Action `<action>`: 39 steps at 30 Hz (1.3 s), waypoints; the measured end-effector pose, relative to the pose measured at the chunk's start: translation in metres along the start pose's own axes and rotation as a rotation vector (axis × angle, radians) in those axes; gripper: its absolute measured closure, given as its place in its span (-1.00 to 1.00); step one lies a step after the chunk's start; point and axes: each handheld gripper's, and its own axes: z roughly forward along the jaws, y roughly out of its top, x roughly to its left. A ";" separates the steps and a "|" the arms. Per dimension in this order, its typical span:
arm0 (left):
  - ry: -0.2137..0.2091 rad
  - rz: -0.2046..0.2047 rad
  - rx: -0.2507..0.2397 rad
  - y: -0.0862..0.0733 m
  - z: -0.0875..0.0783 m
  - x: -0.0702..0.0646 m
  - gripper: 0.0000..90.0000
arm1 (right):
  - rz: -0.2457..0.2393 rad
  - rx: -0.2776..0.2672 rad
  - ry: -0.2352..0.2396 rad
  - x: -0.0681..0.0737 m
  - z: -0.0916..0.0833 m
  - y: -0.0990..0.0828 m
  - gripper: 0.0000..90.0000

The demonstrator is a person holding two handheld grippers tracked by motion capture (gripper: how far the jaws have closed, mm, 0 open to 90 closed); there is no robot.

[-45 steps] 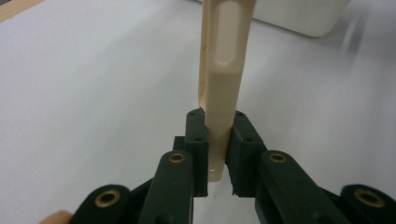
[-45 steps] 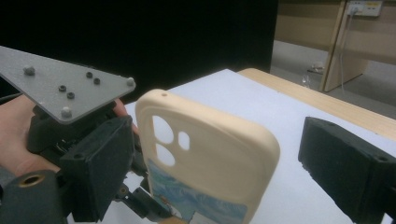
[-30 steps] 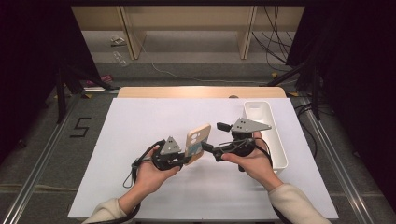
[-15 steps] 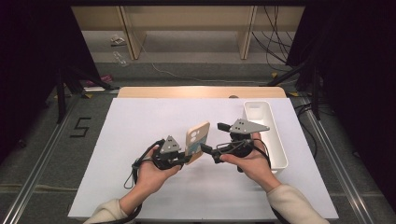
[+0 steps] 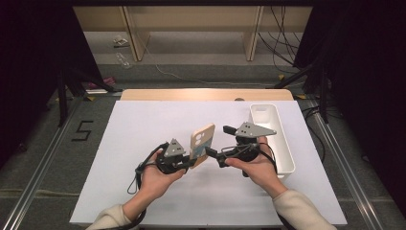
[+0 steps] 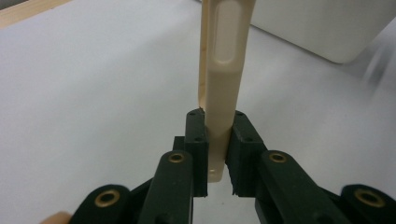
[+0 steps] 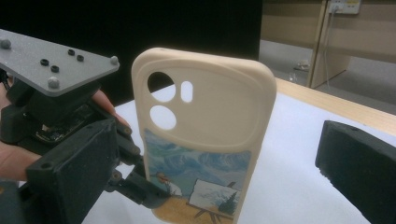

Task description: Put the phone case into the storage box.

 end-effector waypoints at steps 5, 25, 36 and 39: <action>0.006 0.000 -0.006 0.001 -0.001 0.000 0.77 | 0.000 -0.001 -0.005 0.000 0.000 0.000 -0.99; 0.007 -0.009 -0.015 0.007 0.006 -0.003 0.77 | 0.014 -0.022 -0.028 -0.003 -0.002 0.003 -0.99; 0.009 -0.016 -0.017 0.006 0.007 -0.003 0.77 | 0.017 -0.025 -0.032 -0.003 -0.001 0.003 -0.99; 0.010 -0.018 -0.018 0.007 0.007 -0.003 0.77 | 0.017 -0.024 -0.032 -0.002 -0.001 0.002 -0.99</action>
